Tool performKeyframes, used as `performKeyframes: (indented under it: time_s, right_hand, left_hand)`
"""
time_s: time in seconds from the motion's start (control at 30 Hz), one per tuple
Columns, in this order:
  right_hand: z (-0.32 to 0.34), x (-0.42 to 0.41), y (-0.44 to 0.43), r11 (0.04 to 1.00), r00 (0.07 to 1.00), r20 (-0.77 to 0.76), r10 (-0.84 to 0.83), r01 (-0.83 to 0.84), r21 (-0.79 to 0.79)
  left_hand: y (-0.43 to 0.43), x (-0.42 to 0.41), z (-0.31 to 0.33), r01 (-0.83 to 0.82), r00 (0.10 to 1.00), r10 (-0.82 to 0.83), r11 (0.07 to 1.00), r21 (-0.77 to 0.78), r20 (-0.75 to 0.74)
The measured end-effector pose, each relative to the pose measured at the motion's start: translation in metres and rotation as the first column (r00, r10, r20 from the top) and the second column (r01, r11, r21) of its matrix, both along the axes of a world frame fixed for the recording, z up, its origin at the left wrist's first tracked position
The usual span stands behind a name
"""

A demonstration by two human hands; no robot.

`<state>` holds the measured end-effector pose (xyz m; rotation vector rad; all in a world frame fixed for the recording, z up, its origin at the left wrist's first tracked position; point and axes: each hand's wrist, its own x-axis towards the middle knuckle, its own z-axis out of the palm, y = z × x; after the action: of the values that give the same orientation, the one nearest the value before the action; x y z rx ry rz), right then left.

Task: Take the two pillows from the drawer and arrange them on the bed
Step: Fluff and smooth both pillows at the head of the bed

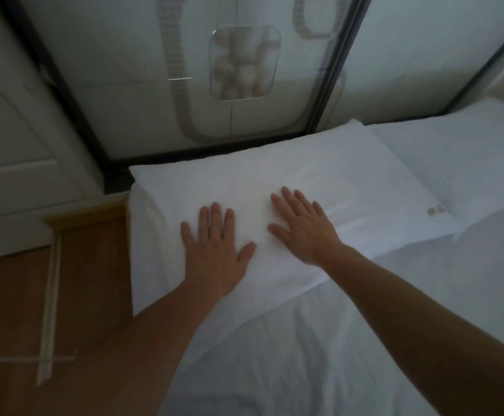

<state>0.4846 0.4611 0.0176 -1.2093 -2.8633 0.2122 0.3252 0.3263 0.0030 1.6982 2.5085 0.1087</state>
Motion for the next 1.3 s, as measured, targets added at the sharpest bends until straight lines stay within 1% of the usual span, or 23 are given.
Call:
performKeyframes:
  time_s: [0.03,0.07,0.1,0.17,0.2,0.27,0.33,0.4,0.53,0.63,0.73,0.83,0.9,0.93,1.0,1.07,1.1,1.17,1.23,1.27,1.3]
  right_hand:
    - [0.001,-0.005,-0.005,0.999,0.999,-0.05,-0.01,0.012,0.036]
    - [-0.001,-0.007,-0.011,0.998,0.997,-0.067,-0.021,0.025,0.051]
    - [-0.005,-0.008,-0.016,0.999,0.999,-0.039,-0.024,0.025,0.034]
    - [-0.016,-0.008,-0.022,0.998,0.995,0.103,-0.008,0.015,-0.067]
    - [-0.018,-0.008,-0.021,0.994,0.991,0.134,-0.009,0.024,-0.108]
    - [-0.013,-0.012,-0.014,0.993,0.996,0.093,-0.016,0.027,-0.114]
    - [0.001,-0.012,-0.01,0.993,0.998,0.051,-0.026,0.032,-0.113]
    - [0.018,-0.004,-0.007,0.992,0.999,0.006,-0.045,0.045,-0.114]
    - [0.061,0.008,-0.011,0.989,0.995,0.001,-0.097,0.097,-0.109]
    - [0.106,0.017,-0.023,0.979,0.985,-0.032,-0.171,0.166,-0.115]
    - [0.147,0.03,-0.052,0.95,0.957,-0.058,-0.286,0.275,-0.147]
    - [0.174,0.042,-0.079,0.905,0.925,-0.023,-0.38,0.366,-0.219]
    - [0.186,0.041,-0.094,0.861,0.894,-0.031,-0.447,0.421,-0.284]
    - [0.188,0.04,-0.104,0.835,0.876,-0.037,-0.482,0.446,-0.323]
    - [0.184,0.04,-0.13,0.783,0.849,-0.017,-0.528,0.479,-0.398]
    - [0.172,0.048,-0.169,0.702,0.815,0.028,-0.578,0.515,-0.492]
    - [0.164,0.055,-0.193,0.651,0.795,0.067,-0.603,0.539,-0.534]
    - [0.142,0.075,-0.245,0.533,0.751,0.185,-0.634,0.598,-0.599]
    - [0.118,0.098,-0.295,0.396,0.687,0.319,-0.653,0.668,-0.629]
    - [0.109,0.108,-0.315,0.334,0.659,0.383,-0.648,0.698,-0.634]
    - [0.101,0.116,-0.331,0.293,0.639,0.431,-0.637,0.718,-0.632]
  left_hand:
    - [-0.002,-0.001,0.003,-0.02,1.0,0.02,0.999,0.029,0.0]
    - [-0.007,-0.003,0.002,-0.043,0.999,0.043,0.998,0.042,0.014]
    - [-0.012,-0.005,-0.003,-0.062,0.997,0.061,0.998,0.022,0.048]
    - [-0.02,-0.008,-0.012,-0.083,0.987,0.091,0.994,-0.066,0.131]
    - [-0.02,-0.011,-0.012,-0.077,0.985,0.093,0.991,-0.107,0.147]
    - [-0.016,-0.018,-0.005,-0.082,0.988,0.099,0.987,-0.135,0.121]
    - [-0.009,-0.022,0.006,-0.129,0.989,0.135,0.987,-0.098,0.059]
    - [0.003,-0.018,0.019,-0.153,0.987,0.156,0.986,-0.072,0.028]
    - [0.028,-0.001,0.07,-0.078,0.989,0.078,0.997,-0.007,0.124]
    - [0.036,0.006,0.119,-0.008,0.98,-0.013,0.994,0.105,0.196]
    - [0.026,0.003,0.165,0.064,0.956,-0.115,0.98,0.189,0.27]
    - [0.004,-0.006,0.194,0.125,0.939,-0.182,0.971,0.202,0.293]
    - [-0.011,-0.017,0.207,0.129,0.941,-0.175,0.977,0.169,0.289]
    - [-0.019,-0.022,0.21,0.132,0.944,-0.162,0.984,0.122,0.288]
    - [-0.038,-0.031,0.216,0.142,0.951,-0.136,0.99,-0.001,0.276]
    - [-0.058,-0.036,0.221,0.165,0.955,-0.126,0.978,-0.128,0.268]
    - [-0.069,-0.036,0.223,0.187,0.957,-0.136,0.965,-0.183,0.257]
    - [-0.094,-0.032,0.221,0.265,0.952,-0.21,0.929,-0.26,0.223]
    - [-0.116,-0.017,0.218,0.344,0.935,-0.286,0.874,-0.345,0.209]
    - [-0.126,-0.006,0.213,0.37,0.926,-0.303,0.851,-0.374,0.227]
    - [-0.133,0.002,0.205,0.41,0.91,-0.342,0.83,-0.378,0.236]
